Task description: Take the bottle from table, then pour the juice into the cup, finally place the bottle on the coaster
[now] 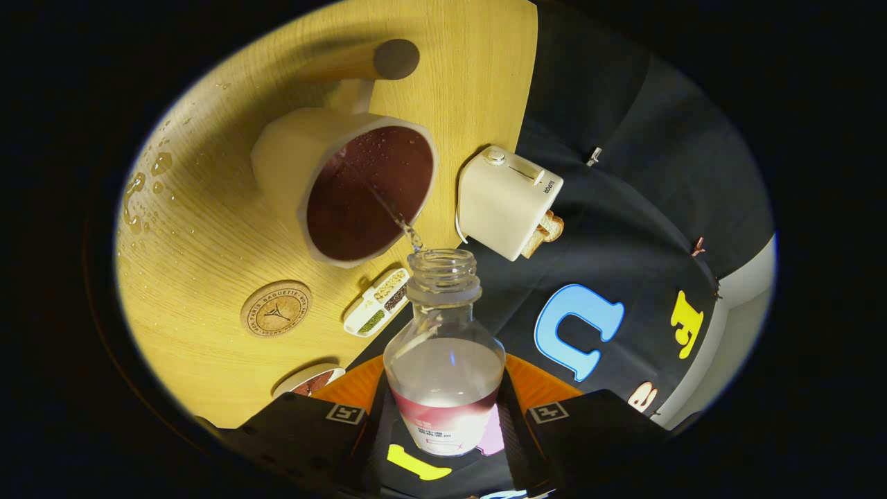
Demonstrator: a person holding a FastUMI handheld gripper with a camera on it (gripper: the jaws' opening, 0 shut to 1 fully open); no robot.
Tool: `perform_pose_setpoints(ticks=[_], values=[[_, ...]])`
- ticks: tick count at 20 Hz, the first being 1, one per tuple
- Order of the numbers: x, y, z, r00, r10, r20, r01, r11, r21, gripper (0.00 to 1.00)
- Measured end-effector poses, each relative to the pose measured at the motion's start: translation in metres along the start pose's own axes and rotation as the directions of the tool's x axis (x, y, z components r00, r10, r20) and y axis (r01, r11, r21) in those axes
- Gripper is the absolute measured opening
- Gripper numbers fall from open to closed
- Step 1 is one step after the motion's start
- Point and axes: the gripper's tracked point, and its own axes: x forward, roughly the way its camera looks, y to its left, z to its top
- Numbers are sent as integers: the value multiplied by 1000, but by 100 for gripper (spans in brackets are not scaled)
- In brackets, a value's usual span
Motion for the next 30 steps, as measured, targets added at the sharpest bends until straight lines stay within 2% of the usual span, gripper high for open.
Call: perform_pose_setpoints(ticks=[12, 30], values=[[-4, -15, -22, 1000, 3, -20, -5, 998, -67, 70], [-4, -19, -2, 999, -27, 28, 30, 991, -130, 70]])
